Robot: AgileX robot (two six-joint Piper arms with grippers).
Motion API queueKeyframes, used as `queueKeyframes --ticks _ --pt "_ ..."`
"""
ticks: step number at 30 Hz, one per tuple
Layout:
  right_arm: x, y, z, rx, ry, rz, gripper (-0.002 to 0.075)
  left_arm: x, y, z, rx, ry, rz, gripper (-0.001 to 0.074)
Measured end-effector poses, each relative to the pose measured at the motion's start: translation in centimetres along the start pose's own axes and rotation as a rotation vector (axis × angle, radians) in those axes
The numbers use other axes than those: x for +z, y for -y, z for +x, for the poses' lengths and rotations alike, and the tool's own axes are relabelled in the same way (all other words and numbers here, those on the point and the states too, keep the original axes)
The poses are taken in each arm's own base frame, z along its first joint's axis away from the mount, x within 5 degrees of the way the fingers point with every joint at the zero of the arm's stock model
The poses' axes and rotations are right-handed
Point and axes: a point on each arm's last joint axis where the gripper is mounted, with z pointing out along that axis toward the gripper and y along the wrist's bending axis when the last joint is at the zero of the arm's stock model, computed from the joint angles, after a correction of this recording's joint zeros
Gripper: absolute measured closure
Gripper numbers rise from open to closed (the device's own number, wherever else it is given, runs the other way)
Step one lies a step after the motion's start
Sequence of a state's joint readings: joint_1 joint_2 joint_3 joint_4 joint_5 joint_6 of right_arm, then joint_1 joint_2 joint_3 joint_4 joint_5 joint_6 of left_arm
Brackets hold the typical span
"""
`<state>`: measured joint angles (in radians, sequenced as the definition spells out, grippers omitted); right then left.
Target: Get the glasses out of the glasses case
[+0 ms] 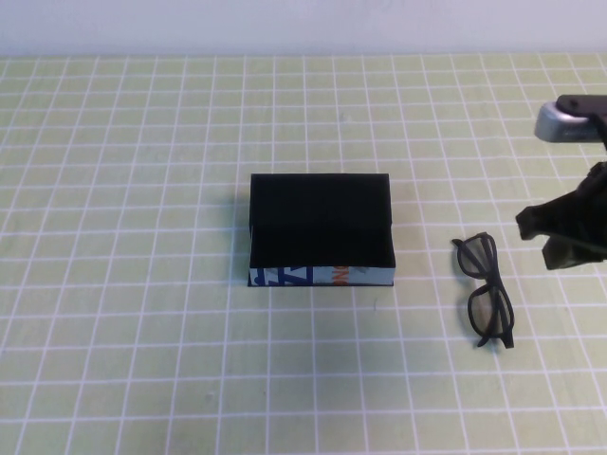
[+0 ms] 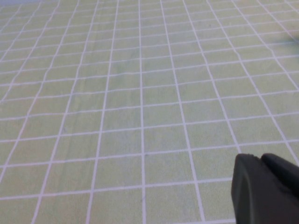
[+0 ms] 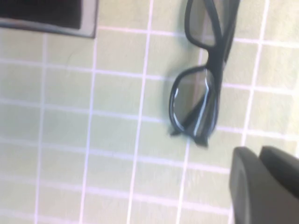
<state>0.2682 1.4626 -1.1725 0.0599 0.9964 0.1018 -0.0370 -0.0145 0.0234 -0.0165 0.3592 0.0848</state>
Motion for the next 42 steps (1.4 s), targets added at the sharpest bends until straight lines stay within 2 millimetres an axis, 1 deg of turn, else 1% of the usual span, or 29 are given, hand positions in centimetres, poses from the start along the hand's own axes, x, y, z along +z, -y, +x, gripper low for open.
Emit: queueKeyframes --ticks 2,4,6,9,12,15,18,20,22,24,26,29,34,38,42 --pt "-1.8 0.0 1.1 -0.008 0.027 -0.006 0.0725 0.0 0.0 0.0 0.000 0.000 0.000 0.0739" --pt "-3.3 0.0 2.3 -0.013 0.060 -0.015 0.0734 0.0 0.0 0.0 0.000 0.000 0.000 0.0739" --pt "-4.6 0.1 4.0 -0.015 0.101 -0.025 0.0739 0.0 0.0 0.0 0.000 0.000 0.000 0.0739" --pt "-6.3 0.4 7.2 -0.017 0.172 -0.042 0.0741 0.0 0.0 0.0 0.000 0.000 0.000 0.0739" --pt "-7.4 0.8 10.4 -0.018 0.201 -0.059 0.0741 0.0 0.0 0.0 0.000 0.000 0.000 0.0739" --pt "-8.2 1.0 12.8 -0.019 0.206 -0.079 0.0742 0.0 0.0 0.0 0.000 0.000 0.000 0.0739" --pt "-9.0 1.1 14.4 -0.025 0.240 -0.089 0.0742 0.0 0.0 0.0 0.000 0.000 0.000 0.0739" --pt "-9.1 1.2 15.0 -0.027 0.274 -0.092 0.0743 0.0 0.0 0.0 0.000 0.000 0.000 0.0739" --pt "-8.7 1.5 15.3 -0.029 0.313 -0.085 0.0743 0.0 0.0 0.0 0.000 0.000 0.000 0.0739" --pt "-7.8 1.9 15.5 -0.032 0.364 -0.069 0.0743 0.0 0.0 0.0 0.000 0.000 0.000 0.0739" --pt "-6.7 2.5 15.6 -0.034 0.451 -0.041 0.0743 0.0 0.0 0.0 0.000 0.000 0.000 0.0739" --pt "-4.8 3.8 16.5 -0.037 0.603 0.016 0.0743 0.0 0.0 0.0 0.000 0.000 0.000 0.0739" --pt "-2.0 5.8 19.2 -0.026 0.899 0.099 0.0743 0.0 0.0 0.0 0.000 0.000 0.000 0.0739" --pt "0.7 6.8 22.1 0.002 1.052 0.114 0.0743 0.0 0.0 0.0 0.000 0.000 0.000 0.0739" --pt "0.9 6.9 23.5 0.049 1.128 0.088 0.0743 0.0 0.0 0.0 0.000 0.000 0.000 0.0739"
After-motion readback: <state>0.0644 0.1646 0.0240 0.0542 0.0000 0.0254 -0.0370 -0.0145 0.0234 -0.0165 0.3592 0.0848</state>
